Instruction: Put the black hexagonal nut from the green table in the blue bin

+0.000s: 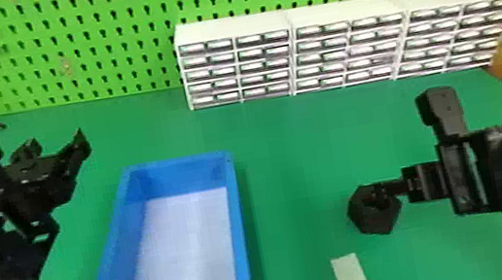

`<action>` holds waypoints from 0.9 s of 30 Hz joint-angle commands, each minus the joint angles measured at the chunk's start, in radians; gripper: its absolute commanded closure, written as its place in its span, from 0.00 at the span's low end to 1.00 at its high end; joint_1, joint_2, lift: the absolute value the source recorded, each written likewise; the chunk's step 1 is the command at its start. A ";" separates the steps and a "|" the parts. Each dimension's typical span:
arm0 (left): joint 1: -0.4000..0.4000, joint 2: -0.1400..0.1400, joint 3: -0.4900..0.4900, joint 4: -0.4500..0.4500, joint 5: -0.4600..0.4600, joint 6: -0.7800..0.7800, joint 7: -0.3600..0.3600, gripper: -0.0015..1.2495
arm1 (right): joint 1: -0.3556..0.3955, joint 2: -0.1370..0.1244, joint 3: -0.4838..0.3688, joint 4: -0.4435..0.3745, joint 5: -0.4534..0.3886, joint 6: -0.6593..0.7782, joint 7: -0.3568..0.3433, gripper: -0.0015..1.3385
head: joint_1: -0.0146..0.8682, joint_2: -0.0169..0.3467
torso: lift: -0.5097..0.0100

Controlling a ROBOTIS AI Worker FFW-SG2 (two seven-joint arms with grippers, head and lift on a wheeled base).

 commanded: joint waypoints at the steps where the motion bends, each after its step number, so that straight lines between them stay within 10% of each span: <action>1: -0.002 0.000 -0.001 0.003 0.000 0.000 0.000 0.40 | -0.020 -0.001 0.019 0.044 -0.004 0.001 0.001 0.23 | 0.80 0.07 | 0.79; 27: -0.008 0.002 -0.007 0.007 0.000 0.000 -0.003 0.40 | -0.096 -0.015 0.113 0.174 -0.012 -0.037 0.001 0.23 | 0.80 0.07 | 0.79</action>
